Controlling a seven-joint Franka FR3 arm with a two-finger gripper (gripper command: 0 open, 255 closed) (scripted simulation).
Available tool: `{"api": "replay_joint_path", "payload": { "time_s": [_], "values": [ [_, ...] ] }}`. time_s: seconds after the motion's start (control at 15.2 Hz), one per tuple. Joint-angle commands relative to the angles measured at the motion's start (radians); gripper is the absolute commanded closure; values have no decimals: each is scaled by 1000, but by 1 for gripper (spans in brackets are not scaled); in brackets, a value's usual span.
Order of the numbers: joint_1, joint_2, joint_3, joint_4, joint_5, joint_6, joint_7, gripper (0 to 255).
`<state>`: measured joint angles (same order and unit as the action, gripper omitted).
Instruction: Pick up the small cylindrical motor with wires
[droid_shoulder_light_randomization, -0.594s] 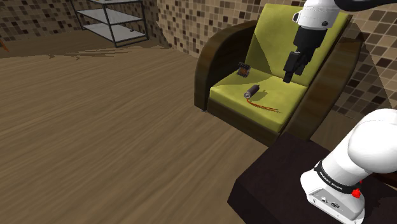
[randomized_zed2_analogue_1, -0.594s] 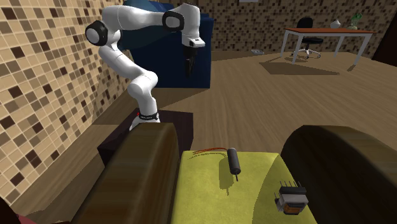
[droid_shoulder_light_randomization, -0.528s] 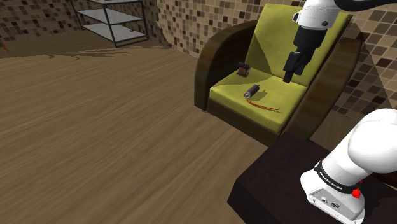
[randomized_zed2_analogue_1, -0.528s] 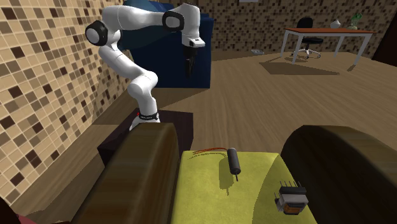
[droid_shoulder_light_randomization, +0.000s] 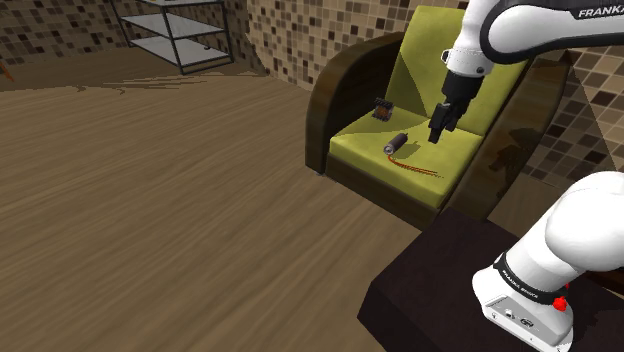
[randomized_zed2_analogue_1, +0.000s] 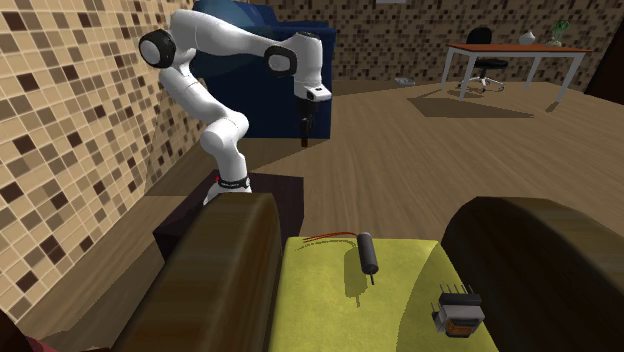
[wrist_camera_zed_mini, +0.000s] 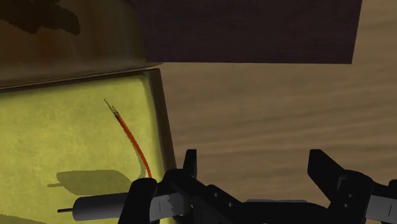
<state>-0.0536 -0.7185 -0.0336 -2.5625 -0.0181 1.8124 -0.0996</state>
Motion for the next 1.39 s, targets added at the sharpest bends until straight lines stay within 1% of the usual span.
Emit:
{"api": "replay_joint_path", "payload": {
  "time_s": [0.0,0.4,0.73,0.99,1.32],
  "values": [
    [-11,50,-26,-17,-18,78,-32,0],
    [-35,230,-92,-42,-51,306,-112,0],
    [-43,415,-146,-17,-53,486,-185,0],
    [-44,577,-185,31,-25,613,-258,0],
    [-53,787,-211,126,59,741,-373,0]
  ]
}}
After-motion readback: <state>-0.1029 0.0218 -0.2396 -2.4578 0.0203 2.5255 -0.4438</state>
